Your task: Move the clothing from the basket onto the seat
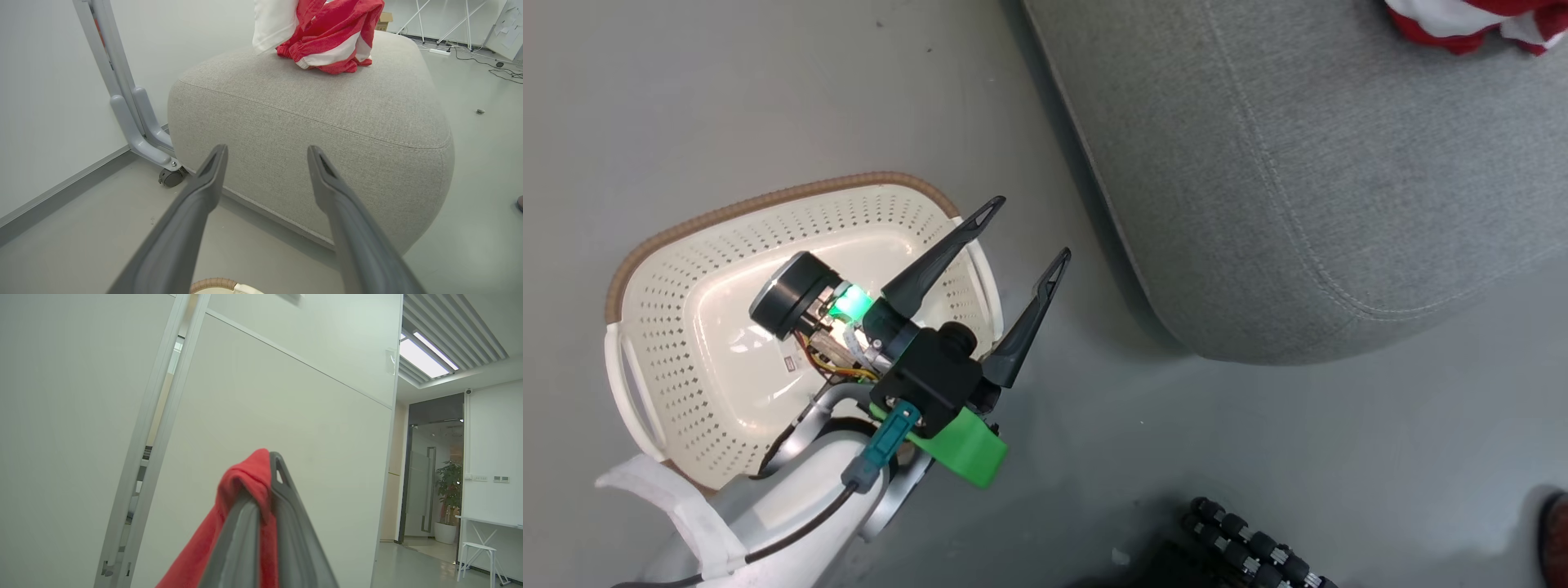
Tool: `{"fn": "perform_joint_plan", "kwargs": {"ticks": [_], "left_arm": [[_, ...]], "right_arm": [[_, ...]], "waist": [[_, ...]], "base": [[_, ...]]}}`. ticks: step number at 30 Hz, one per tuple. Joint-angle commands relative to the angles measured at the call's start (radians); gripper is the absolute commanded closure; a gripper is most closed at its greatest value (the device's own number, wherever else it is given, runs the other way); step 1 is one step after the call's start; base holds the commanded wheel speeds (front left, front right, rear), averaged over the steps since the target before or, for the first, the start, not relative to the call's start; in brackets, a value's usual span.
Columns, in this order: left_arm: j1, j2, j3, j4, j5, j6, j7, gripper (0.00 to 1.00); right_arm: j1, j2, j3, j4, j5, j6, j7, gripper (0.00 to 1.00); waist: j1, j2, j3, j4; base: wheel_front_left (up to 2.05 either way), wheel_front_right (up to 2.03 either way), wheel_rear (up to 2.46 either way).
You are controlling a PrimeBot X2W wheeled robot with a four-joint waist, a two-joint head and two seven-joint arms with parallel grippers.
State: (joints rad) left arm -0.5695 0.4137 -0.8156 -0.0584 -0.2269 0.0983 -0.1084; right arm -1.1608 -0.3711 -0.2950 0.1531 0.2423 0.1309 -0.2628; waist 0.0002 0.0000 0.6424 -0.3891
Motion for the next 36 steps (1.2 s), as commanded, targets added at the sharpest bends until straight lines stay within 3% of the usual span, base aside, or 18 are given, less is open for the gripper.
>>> {"fn": "perform_joint_plan", "kwargs": {"ticks": [1,6,20,21,22,23,24,31,36], "left_arm": [[-0.023,0.000,0.001,-0.002,0.009,0.004,-0.006,0.00],[-0.026,-0.004,-0.003,0.009,0.010,0.007,-0.011,0.00],[0.021,-0.009,-0.020,0.039,-0.024,0.015,-0.024,0.00],[0.028,-0.009,-0.020,0.040,-0.027,0.016,-0.026,0.00],[0.036,-0.008,-0.022,0.042,-0.030,0.018,-0.026,0.00],[0.039,-0.009,-0.024,0.044,-0.033,0.019,-0.027,0.00],[0.043,-0.012,-0.026,0.046,-0.038,0.020,-0.030,0.00],[0.087,-0.058,-0.028,0.089,-0.064,0.042,-0.097,0.00],[0.151,-0.108,0.015,0.143,-0.124,0.068,-0.145,0.00]], "right_arm": [[0.004,-0.014,-0.013,0.020,-0.018,0.000,-0.003,1.00],[0.114,-0.013,-0.063,0.089,-0.069,0.000,-0.003,1.00],[0.484,0.206,-0.205,0.311,-0.092,0.000,-0.003,1.00],[0.494,0.215,-0.213,0.317,-0.097,0.000,-0.003,0.91],[0.507,0.222,-0.223,0.325,-0.103,-0.001,-0.003,0.64],[0.514,0.227,-0.237,0.329,-0.110,-0.001,-0.003,0.64],[0.524,0.234,-0.254,0.322,-0.119,-0.001,-0.003,0.00],[0.649,0.289,-0.254,0.292,-0.173,-0.001,-0.003,0.00],[0.798,0.313,-0.122,0.232,-0.174,-0.001,-0.003,0.00]], "waist": [[-0.0002,0.0000,0.076,0.073],[-0.0002,0.0000,0.085,0.071],[-0.0002,0.0000,-0.007,0.035],[-0.0002,0.0000,-0.016,0.033],[-0.0002,0.0000,-0.026,0.032],[-0.0002,0.0000,-0.035,0.032],[-0.0002,0.0000,-0.045,0.032],[-0.0002,0.0000,-0.148,0.065],[-0.0002,0.0000,-0.255,0.113]], "base": [[0.00,0.00,0.00],[0.00,0.00,0.00],[0.00,0.00,0.00],[0.00,0.00,0.00],[0.00,0.00,0.00],[0.00,0.00,0.00],[0.00,0.00,0.00],[0.00,0.00,0.00],[0.00,0.00,0.00]]}}
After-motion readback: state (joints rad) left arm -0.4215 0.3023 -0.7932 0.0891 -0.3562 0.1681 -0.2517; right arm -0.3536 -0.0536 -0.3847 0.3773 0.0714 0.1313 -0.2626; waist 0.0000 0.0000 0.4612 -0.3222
